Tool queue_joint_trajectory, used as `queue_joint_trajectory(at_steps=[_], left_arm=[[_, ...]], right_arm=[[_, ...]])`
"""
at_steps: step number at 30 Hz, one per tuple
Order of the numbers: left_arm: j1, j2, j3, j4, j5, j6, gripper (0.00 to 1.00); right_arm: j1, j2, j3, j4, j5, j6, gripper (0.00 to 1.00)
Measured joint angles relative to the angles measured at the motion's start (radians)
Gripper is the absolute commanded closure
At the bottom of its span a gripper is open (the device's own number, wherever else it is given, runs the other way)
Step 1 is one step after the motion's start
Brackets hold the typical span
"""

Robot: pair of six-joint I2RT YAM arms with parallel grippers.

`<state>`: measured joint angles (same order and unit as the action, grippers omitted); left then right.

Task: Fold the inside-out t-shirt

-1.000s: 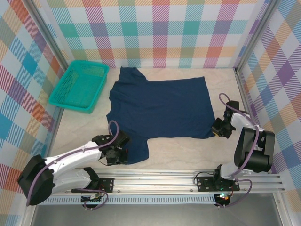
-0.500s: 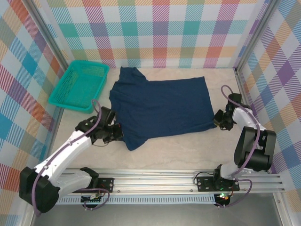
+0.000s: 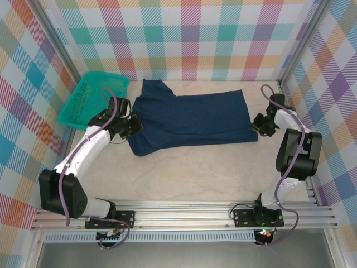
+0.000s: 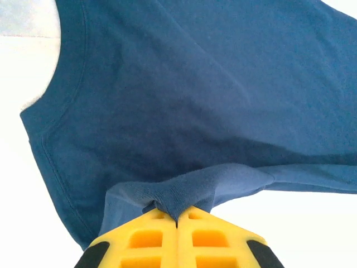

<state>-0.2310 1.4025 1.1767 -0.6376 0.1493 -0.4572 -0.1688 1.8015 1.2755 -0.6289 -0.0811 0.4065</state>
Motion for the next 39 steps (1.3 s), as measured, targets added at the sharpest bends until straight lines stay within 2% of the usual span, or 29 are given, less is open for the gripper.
queue_joint_trajectory(at_steps=[7, 28, 39], left_arm=[[0.043, 0.117, 0.105, 0.013, 0.008, 0.036, 1.0], [0.097, 0.267, 0.177, 0.039, 0.024, 0.058, 1.0], [0.097, 0.391, 0.277, 0.055, 0.045, 0.058, 1.0]], right_arm=[[0.024, 0.081, 0.085, -0.003, -0.007, -0.003, 0.86], [0.04, 0.26, 0.295, -0.047, -0.007, -0.022, 0.85], [0.04, 0.323, 0.367, -0.053, -0.006, -0.026, 0.71]])
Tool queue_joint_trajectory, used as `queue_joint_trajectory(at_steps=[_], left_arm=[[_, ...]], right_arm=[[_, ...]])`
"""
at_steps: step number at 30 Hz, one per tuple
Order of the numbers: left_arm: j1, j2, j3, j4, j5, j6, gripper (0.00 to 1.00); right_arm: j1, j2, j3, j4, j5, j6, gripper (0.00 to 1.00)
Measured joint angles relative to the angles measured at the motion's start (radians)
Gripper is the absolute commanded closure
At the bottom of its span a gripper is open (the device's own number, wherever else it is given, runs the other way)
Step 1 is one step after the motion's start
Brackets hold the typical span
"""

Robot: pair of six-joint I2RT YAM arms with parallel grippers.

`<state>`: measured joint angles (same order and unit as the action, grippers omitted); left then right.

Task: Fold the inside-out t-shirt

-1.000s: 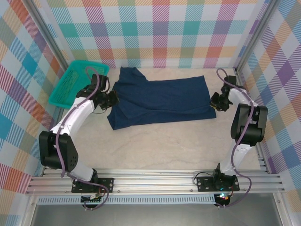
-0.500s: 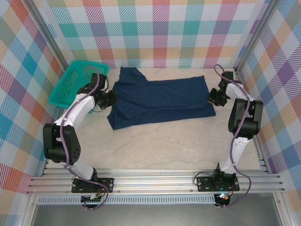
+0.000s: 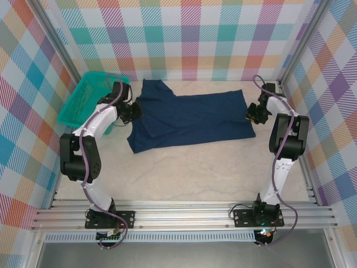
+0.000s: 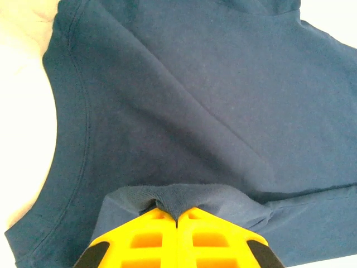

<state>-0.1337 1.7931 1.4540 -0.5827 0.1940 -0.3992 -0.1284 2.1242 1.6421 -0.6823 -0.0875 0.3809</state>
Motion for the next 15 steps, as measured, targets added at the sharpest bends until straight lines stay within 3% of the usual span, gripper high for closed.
queue_joint_trajectory(at_steps=[8, 15], left_arm=[[0.012, 0.088, 0.11, 0.001, 0.011, 0.0, 1.0], [0.019, 0.119, 0.208, -0.01, 0.027, 0.0, 1.0]], right_arm=[[0.0, 0.003, 0.034, 0.003, 0.01, -0.007, 0.57], [0.0, -0.058, -0.054, 0.032, 0.003, -0.007, 0.55]])
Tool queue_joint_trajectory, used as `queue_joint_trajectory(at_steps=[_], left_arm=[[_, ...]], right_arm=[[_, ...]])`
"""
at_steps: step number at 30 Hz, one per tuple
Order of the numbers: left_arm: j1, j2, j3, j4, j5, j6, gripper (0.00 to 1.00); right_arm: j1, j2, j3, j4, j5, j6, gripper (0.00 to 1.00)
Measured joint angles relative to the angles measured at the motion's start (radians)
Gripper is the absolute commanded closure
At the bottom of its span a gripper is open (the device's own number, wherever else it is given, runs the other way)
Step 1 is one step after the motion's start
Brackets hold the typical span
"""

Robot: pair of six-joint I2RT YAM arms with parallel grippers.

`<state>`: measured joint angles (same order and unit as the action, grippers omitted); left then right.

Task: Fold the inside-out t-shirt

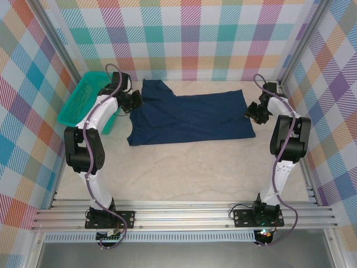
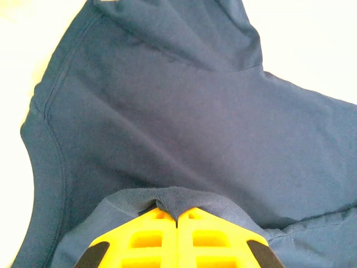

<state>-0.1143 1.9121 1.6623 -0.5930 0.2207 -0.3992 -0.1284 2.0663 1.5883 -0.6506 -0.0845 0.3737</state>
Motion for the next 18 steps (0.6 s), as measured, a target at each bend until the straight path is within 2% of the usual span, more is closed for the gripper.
queue_joint_trajectory(at_steps=[18], left_arm=[[0.007, 0.133, 0.061, -0.033, -0.031, 0.011, 1.0]], right_arm=[[0.032, -0.047, -0.074, 0.061, -0.059, -0.024, 0.52]])
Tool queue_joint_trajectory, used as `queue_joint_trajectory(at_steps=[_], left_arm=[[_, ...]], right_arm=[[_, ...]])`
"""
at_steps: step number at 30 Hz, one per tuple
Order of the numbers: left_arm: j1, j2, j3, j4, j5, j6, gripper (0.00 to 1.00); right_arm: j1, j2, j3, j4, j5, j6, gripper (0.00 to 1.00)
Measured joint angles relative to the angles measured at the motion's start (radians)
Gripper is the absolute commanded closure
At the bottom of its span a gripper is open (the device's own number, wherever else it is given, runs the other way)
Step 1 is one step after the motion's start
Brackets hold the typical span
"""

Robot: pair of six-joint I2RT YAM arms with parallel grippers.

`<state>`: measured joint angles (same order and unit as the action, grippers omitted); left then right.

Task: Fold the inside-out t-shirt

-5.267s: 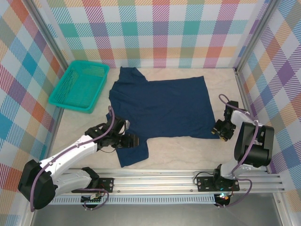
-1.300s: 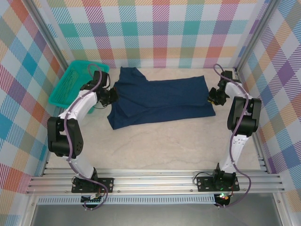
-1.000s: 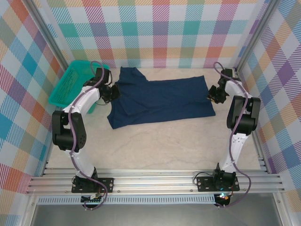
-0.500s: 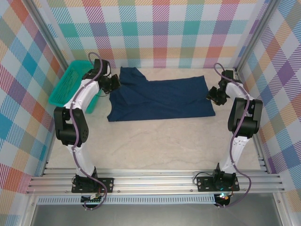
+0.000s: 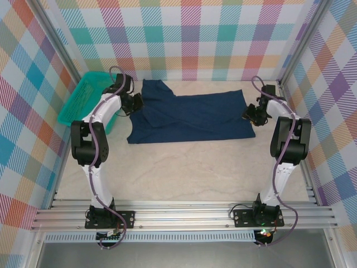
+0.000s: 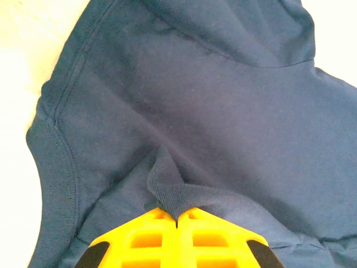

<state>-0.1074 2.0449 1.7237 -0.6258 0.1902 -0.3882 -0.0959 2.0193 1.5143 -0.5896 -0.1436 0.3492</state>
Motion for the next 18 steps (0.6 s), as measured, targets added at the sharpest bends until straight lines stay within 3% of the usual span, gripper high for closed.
queue_joint_trajectory(at_steps=[9, 18], left_arm=[[0.0, 0.013, 0.003, 0.0, 0.0, 0.001, 1.0], [0.0, 0.013, 0.005, 0.0, 0.0, 0.008, 1.0]], right_arm=[[0.148, 0.023, 0.034, 0.013, 0.008, -0.019, 0.52], [0.166, 0.104, 0.097, 0.001, 0.046, -0.017, 0.55]])
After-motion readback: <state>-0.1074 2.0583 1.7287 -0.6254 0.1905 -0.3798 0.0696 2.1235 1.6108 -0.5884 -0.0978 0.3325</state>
